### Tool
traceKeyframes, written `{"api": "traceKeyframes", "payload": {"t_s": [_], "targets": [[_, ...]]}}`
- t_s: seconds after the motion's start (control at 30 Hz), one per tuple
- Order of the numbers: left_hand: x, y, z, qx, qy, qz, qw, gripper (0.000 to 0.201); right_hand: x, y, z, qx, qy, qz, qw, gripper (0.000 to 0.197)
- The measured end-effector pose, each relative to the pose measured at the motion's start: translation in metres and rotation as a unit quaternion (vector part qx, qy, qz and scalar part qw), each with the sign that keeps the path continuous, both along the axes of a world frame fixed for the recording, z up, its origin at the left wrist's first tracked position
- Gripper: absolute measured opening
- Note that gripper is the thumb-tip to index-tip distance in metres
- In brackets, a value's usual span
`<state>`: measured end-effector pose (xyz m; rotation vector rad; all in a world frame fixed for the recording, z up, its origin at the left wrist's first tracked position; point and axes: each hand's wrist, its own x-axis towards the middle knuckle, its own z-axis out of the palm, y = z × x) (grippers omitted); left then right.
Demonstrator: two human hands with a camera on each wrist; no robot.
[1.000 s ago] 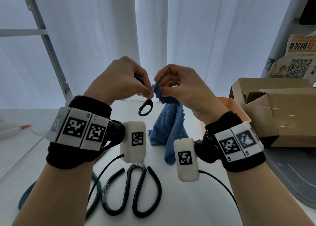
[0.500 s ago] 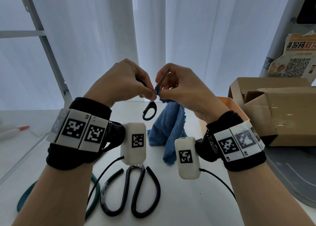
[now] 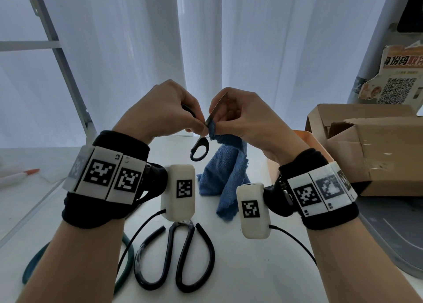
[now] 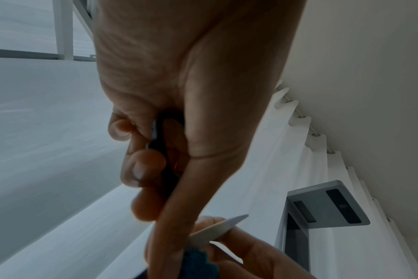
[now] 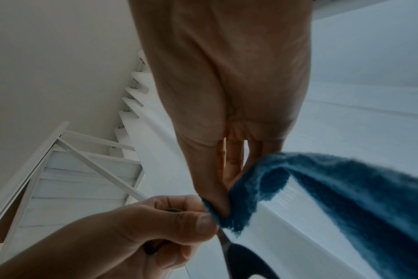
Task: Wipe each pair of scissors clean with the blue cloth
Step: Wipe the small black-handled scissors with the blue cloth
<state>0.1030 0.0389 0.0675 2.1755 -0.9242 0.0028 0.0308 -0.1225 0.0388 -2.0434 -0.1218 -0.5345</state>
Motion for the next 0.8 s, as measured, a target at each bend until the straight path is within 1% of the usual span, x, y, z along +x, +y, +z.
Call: {"api": "traceKeyframes", "payload": {"t_s": [0.13, 0.23, 0.33, 0.43, 0.53, 0.67, 0.8], "targets": [[0.0, 0.0004, 0.0001, -0.008, 0.01, -0.005, 1.0, 0.01, -0.0019, -0.0019, 0.0005, 0.026, 0.007, 0.01, 1.0, 0.028], [0.0002, -0.0005, -0.001, -0.006, -0.003, -0.001, 1.0, 0.011, -0.0008, -0.0027, -0.0005, 0.011, 0.002, -0.003, 1.0, 0.028], [0.0005, -0.0002, -0.0004, -0.004, -0.006, 0.004, 1.0, 0.01, 0.0009, -0.0038, -0.0023, 0.021, 0.002, -0.012, 1.0, 0.031], [0.0, -0.0004, -0.001, -0.003, -0.003, 0.006, 1.0, 0.01, 0.0, -0.0035, -0.0018, 0.006, 0.005, -0.005, 1.0, 0.027], [-0.0007, -0.0015, -0.0024, 0.003, -0.006, 0.011, 1.0, 0.01, -0.0013, -0.0028, -0.0011, 0.012, 0.017, 0.008, 1.0, 0.029], [-0.002, -0.0016, -0.0013, 0.004, -0.004, 0.009, 1.0, 0.01, 0.0002, -0.0043, -0.0022, -0.007, 0.012, -0.003, 1.0, 0.027], [-0.0006, -0.0001, -0.0013, 0.0, -0.006, 0.015, 1.0, 0.01, -0.0001, -0.0088, -0.0011, 0.017, 0.009, 0.006, 1.0, 0.026]]}}
